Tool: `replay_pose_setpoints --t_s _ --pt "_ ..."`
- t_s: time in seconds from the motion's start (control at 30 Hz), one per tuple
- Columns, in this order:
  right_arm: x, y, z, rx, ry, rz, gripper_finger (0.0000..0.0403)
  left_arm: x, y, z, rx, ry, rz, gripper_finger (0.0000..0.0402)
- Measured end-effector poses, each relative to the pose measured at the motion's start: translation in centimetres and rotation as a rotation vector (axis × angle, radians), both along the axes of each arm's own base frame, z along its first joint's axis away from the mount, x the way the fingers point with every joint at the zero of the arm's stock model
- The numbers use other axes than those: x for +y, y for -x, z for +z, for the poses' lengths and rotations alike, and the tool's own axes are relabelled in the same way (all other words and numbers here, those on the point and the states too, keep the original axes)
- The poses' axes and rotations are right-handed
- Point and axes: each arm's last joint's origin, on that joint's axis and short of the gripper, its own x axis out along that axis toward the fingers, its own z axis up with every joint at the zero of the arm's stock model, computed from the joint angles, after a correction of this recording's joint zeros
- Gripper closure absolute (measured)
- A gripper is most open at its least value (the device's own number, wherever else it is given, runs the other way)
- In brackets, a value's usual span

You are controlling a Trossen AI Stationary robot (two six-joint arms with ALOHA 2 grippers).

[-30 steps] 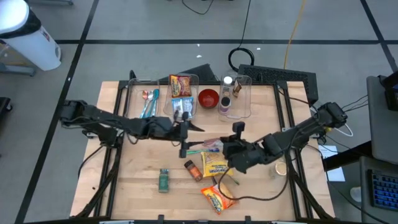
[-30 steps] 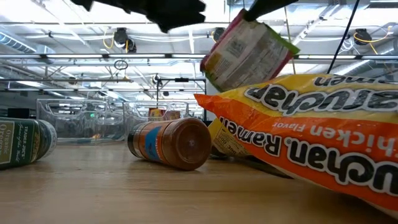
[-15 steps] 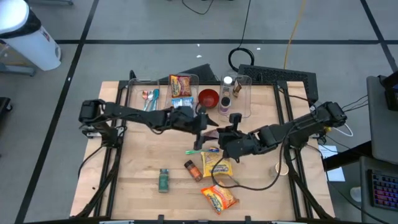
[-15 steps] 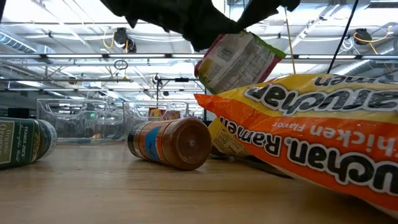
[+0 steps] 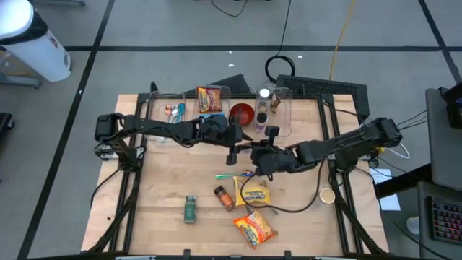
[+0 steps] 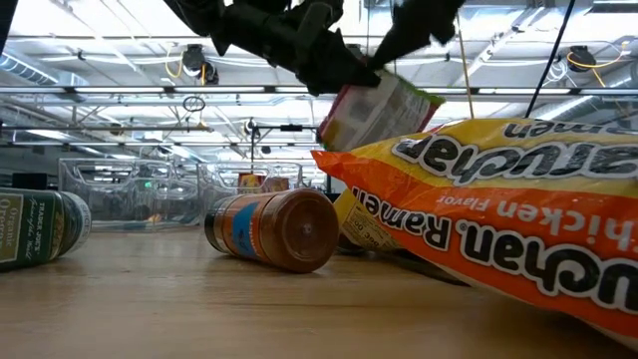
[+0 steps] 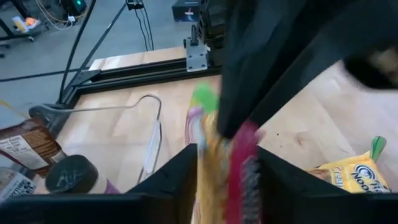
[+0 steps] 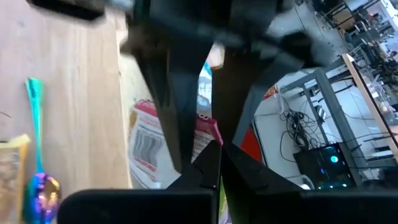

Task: Pick & Place Food Item
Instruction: Put the green noodle pack into the middle transparent bin

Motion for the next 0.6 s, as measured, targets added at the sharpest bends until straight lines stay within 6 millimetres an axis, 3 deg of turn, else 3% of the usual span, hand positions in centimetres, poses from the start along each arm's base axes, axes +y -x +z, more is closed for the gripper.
replay_pose_setpoints --t_s 0.27,0.6 --pt "-1.4 -0.2 -2.7 -0.028 0.02 -0.021 0.0403 0.2 0.1 -0.2 0.013 -0.045 0.0 0.0309" --pt "-1.5 -0.7 -2.3 -0.066 0.071 0.015 0.0403 2.0 0.4 -0.2 0.02 -0.054 0.016 0.0282"
